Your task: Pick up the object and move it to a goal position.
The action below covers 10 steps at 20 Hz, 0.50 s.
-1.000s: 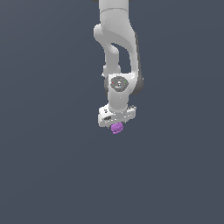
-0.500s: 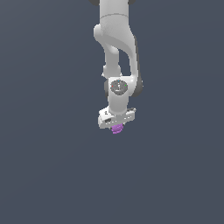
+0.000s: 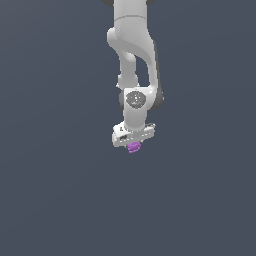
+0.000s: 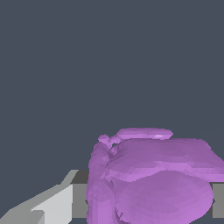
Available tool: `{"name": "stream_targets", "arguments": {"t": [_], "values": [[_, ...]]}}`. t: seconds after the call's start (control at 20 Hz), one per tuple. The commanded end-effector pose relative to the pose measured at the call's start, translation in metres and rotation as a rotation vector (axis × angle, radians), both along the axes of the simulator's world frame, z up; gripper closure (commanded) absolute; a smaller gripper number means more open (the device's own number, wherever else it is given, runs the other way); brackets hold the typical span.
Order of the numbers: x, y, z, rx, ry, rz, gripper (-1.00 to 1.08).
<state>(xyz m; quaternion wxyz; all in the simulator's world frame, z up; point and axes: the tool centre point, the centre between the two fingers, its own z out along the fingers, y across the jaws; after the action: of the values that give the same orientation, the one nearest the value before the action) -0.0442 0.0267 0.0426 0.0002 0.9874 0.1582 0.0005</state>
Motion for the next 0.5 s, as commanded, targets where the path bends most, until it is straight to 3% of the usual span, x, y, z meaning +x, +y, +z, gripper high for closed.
{"name": "stream_targets", "arguments": {"t": [0.0,0.45], "values": [[-0.001,0.001,0.003,0.0,0.0,0.0,1.08],[-0.01,0.008,0.038,-0.001,0.0,0.0,1.08]]}}
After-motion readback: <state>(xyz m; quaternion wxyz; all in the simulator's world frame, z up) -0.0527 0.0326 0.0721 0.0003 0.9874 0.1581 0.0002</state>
